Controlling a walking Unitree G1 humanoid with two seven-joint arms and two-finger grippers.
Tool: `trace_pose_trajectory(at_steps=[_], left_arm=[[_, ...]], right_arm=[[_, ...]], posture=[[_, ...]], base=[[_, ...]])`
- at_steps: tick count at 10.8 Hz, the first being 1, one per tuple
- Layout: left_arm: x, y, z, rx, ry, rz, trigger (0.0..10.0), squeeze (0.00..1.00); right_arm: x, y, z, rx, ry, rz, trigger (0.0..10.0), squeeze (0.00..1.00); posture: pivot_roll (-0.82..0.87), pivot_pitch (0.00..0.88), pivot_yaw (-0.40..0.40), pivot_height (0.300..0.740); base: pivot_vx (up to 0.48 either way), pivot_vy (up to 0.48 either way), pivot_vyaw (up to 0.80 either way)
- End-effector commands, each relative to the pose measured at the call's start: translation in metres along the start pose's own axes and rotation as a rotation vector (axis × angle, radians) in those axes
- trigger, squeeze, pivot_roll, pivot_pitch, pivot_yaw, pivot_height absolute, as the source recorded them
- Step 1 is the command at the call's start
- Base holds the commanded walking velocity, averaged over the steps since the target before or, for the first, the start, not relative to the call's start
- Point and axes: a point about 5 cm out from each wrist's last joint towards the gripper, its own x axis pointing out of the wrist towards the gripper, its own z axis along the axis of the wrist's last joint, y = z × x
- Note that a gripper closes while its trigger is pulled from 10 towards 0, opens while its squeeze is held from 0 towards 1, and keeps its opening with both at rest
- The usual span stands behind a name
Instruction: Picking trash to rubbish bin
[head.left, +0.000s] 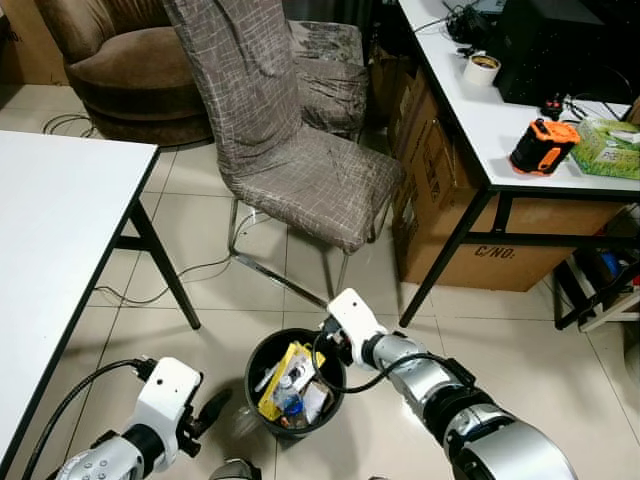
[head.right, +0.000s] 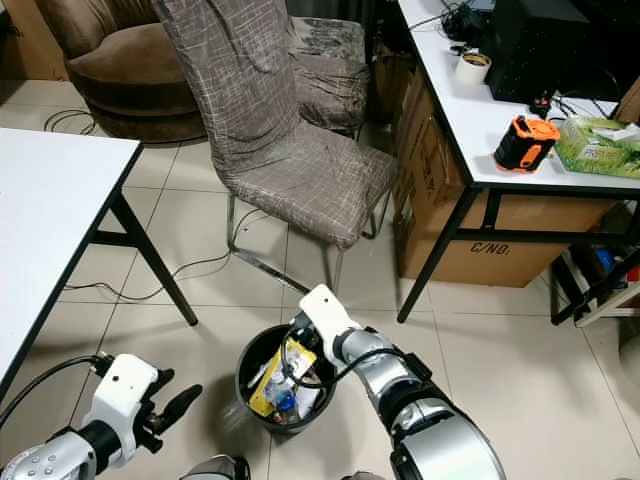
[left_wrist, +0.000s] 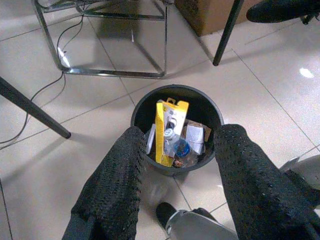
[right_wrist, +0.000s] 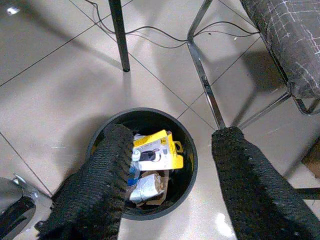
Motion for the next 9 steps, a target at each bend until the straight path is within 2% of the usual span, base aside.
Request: trace_pose_trajectory(at_steps=[1,3,4,5,6,7,9], left_arm=[[0.001,0.001,0.002,-0.012,-0.007,0.009,10.0,0.00],[0.011,-0.004,0.002,-0.040,-0.013,0.032,10.0,0.00],[0.018,-0.005,0.002,-0.129,-0.018,0.041,10.0,0.00],[0.023,-0.004,0.003,-0.139,-0.025,0.063,10.0,0.00],[0.031,-0.002,0.005,-0.130,-0.051,0.110,10.0,0.00],[0.054,-0.004,0.012,-0.141,-0.091,0.120,10.0,0.00],[0.076,-0.013,0.013,-0.150,-0.094,0.076,10.0,0.00]], right_arm=[[-0.001,-0.002,-0.001,-0.015,0.009,0.006,10.0,1.00],[-0.004,-0.001,-0.013,0.004,0.017,-0.018,10.0,1.00],[-0.008,0.000,-0.024,0.009,0.027,-0.043,10.0,1.00],[-0.011,-0.004,-0.028,0.039,0.019,-0.090,10.0,1.00],[-0.015,-0.010,-0.031,0.101,-0.014,-0.158,10.0,0.37],[-0.028,-0.020,-0.041,0.186,-0.091,-0.277,10.0,0.00],[-0.039,-0.022,-0.053,0.199,-0.123,-0.354,10.0,0.00]], posture=[[0.12,0.120,-0.060,0.740],[0.09,0.101,-0.051,0.740],[0.08,0.103,-0.050,0.740],[0.07,0.096,-0.044,0.740],[0.05,0.077,-0.038,0.740],[0.02,0.065,-0.026,0.740],[-0.02,0.033,-0.008,0.740]], base=[[0.000,0.000,0.00],[0.000,0.000,0.00],[0.000,0.000,0.00],[0.000,0.000,0.00],[0.000,0.000,0.00],[0.000,0.000,0.00],[0.000,0.000,0.00]])
